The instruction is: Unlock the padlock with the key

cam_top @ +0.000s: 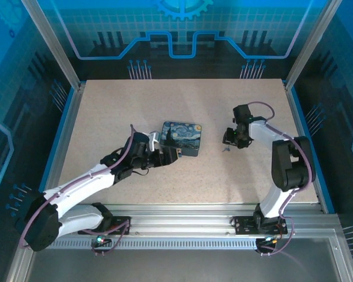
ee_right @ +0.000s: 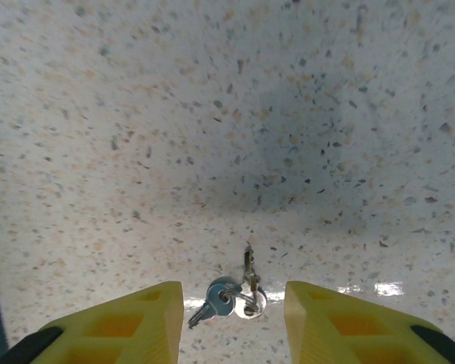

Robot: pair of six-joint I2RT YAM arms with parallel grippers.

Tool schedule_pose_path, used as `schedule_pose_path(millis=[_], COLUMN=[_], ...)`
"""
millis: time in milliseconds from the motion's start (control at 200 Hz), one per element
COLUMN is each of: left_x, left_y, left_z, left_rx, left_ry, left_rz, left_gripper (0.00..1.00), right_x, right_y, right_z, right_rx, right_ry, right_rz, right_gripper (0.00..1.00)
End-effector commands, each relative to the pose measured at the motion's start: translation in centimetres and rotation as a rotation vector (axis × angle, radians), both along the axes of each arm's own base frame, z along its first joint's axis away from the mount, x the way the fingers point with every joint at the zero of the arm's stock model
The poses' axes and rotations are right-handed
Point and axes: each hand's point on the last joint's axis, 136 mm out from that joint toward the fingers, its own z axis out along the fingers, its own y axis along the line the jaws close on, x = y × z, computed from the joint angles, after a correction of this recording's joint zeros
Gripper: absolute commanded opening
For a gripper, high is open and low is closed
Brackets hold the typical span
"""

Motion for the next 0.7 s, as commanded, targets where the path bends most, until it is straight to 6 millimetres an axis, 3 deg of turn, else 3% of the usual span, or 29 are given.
schedule_pose_path(millis=[0, 300, 580, 695], left_x=[-0.4, -0.6, -0.6, -0.6], left_y=[0.2, -0.1, -0.4, -0.4], left_z=[-0.4, -1.1, -1.3, -1.3], left_rx=[-0.002, -0.021, -0.033, -0.037], left_ry=[0.015, 0.037, 0.041, 0.041], left_rz=[0.023, 0.03, 0.036, 0.039], left_gripper=[0.82, 0.82, 0.82, 0.82], right_x=[-0.8, -1.5, -1.6, -1.7], right_y=[-0.2, 0.0, 0.0, 0.2], right_z=[-1.5, -3.4, -3.6, -3.7], right_rx=[0.015, 0.024, -0.025, -0.068], right_ry=[0.05, 0.092, 0.121, 0.151], right_rz=[0.001, 0.002, 0.026, 0.049], right_gripper=[0.41, 0.32, 0.22, 0.11])
